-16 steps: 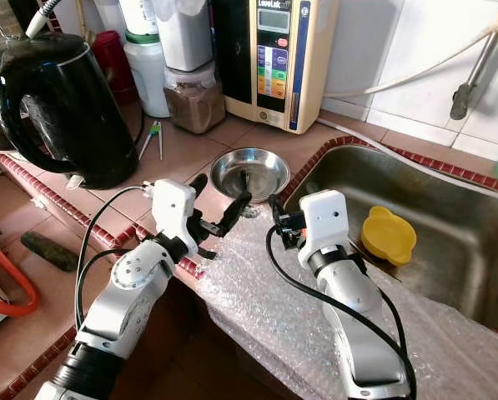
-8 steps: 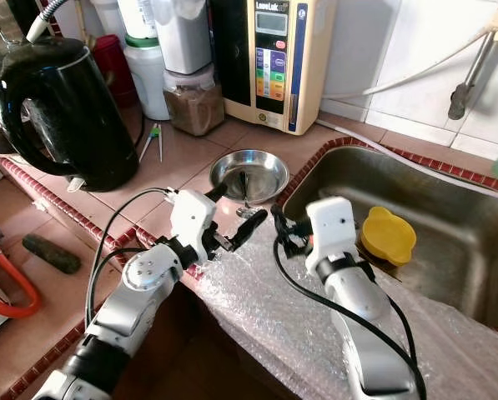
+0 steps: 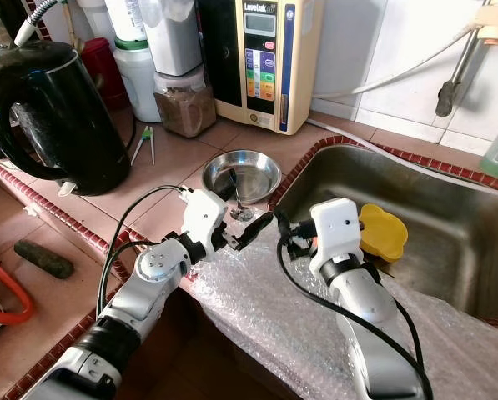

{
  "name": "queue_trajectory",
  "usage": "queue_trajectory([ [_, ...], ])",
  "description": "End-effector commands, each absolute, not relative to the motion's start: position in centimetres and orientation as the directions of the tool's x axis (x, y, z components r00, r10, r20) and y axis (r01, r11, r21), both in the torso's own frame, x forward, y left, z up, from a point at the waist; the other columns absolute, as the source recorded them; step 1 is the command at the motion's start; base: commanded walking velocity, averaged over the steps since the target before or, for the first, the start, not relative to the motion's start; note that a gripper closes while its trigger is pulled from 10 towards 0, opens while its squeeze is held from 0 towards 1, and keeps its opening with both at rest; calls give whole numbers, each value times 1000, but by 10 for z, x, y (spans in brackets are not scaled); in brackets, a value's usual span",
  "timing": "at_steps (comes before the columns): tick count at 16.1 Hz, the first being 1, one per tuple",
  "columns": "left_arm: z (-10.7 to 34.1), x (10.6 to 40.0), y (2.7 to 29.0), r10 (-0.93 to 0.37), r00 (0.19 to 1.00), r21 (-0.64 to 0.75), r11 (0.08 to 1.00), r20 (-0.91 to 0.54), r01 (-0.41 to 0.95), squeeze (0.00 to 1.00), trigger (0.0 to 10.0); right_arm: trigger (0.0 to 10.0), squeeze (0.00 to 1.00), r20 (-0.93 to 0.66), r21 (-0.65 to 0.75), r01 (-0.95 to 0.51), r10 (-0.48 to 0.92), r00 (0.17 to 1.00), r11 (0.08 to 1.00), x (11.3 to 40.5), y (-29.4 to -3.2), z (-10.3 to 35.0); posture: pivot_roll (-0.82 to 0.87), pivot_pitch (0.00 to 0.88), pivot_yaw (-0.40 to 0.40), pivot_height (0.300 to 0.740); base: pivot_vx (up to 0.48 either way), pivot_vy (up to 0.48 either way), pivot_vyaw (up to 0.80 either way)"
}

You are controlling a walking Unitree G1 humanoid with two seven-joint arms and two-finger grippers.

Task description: Kitchen organization

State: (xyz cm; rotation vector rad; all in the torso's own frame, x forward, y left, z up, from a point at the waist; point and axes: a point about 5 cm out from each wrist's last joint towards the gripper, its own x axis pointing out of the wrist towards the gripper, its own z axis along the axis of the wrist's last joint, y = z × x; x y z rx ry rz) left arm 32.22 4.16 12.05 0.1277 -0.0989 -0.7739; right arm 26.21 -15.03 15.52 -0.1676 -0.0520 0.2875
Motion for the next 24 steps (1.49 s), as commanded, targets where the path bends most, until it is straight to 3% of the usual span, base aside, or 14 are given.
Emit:
queue_trajectory([
  [1, 126, 326, 43, -709, 703, 171, 701, 59, 693, 0, 2863, 10000, 1000, 55, -164, -333, 346, 937, 928, 258, -144, 163, -256, 7, 84, 740, 0, 0, 0],
  [2, 125, 327, 44, -715, 697, 177, 694, 57, 697, 0, 863, 10000, 686, 52, -143, -420, 431, 901, 896, 253, -139, 168, -256, 8, 87, 740, 0, 0, 0],
  [3, 124, 326, 45, -719, 693, 174, 690, 56, 702, 0, 78, 10000, 518, 50, -136, -447, 457, 888, 884, 251, -139, 169, -256, 8, 88, 740, 0, 0, 0],
  [4, 123, 326, 45, -720, 692, 173, 689, 55, 703, 0, 0, 10000, 482, 43, -132, -468, 476, 878, 874, 250, -139, 170, -255, 8, 88, 740, 0, 0, 0],
  [14, 120, 330, 58, -707, 706, 175, 702, 49, 690, 0, 0, 10000, 337, -90, -92, -660, 654, 751, 746, 234, -134, 160, -252, 7, 87, 740, 0, 0, 0],
  [20, 121, 331, 66, -694, 718, 178, 714, 53, 677, 0, 0, 10000, 212, -115, -110, -656, 646, 755, 747, 235, -139, 157, -233, 9, 83, 740, 0, 0, 0],
  [24, 125, 334, 72, -672, 737, 184, 735, 71, 652, 0, 0, 10000, 200, -123, -123, -652, 641, 758, 748, 236, -138, 155, -229, 9, 83, 740, 0, 0, 0],
])
